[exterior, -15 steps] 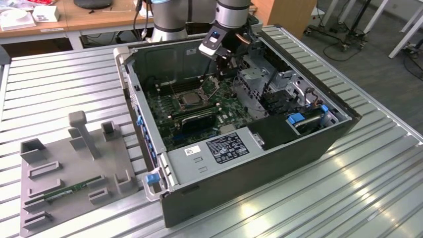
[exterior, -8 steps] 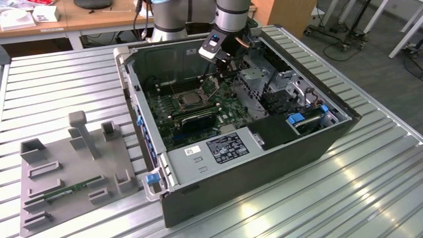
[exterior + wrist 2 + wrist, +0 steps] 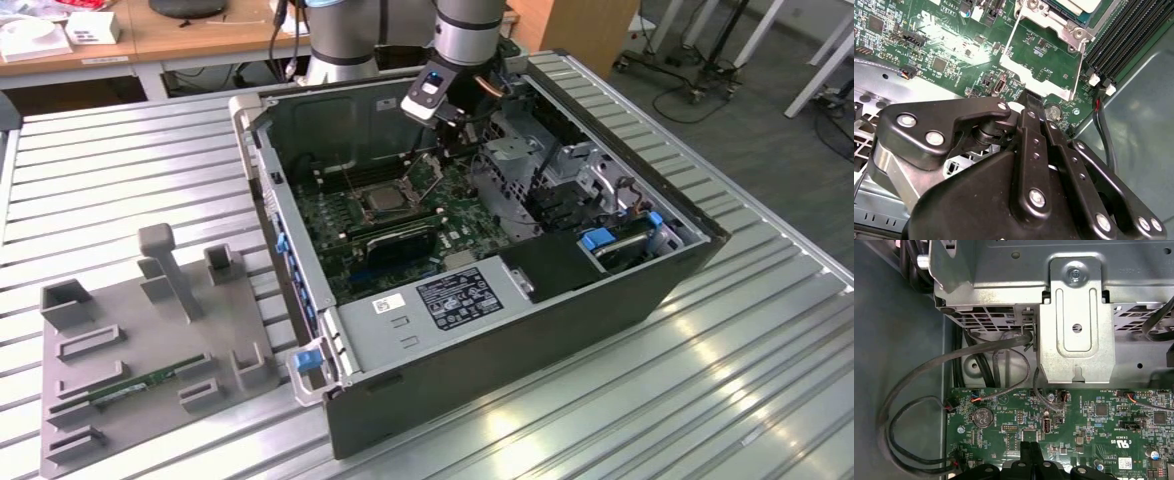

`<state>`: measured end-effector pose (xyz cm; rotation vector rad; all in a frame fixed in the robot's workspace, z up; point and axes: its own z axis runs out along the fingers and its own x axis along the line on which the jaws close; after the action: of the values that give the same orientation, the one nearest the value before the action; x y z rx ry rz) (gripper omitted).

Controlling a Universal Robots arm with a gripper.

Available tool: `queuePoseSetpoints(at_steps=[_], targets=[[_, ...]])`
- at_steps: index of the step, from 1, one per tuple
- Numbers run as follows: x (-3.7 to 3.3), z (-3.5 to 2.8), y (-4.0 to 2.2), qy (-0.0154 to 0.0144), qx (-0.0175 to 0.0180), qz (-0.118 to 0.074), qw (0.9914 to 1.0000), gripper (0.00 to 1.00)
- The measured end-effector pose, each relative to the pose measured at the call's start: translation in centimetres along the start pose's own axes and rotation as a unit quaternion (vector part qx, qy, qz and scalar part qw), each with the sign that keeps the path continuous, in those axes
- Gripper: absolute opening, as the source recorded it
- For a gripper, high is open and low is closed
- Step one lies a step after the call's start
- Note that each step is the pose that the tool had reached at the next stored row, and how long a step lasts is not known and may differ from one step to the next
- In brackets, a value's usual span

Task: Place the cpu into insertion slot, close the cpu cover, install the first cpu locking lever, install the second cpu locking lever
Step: 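Close the cpu cover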

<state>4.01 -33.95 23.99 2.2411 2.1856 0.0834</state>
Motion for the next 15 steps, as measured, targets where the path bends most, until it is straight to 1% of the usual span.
queuePoseSetpoints(at_steps=[3, 7, 11, 13, 15], targets=[[0.0, 0.01, -0.08, 0.0, 0.0, 0.0, 1.0, 0.11], [-0.01, 0.05, -0.47, 0.0001, -0.0001, 0.0, 1.0, 0.11], [-0.03, 0.04, -1.15, 0.0, -0.0004, 0.0, 1.0, 0.11], [-0.04, 0.03, -1.63, 0.0, -0.0007, 0.0, 1.0, 0.11], [-0.06, 0.02, -2.25, 0.0, -0.0012, 0.0, 1.0, 0.11]])
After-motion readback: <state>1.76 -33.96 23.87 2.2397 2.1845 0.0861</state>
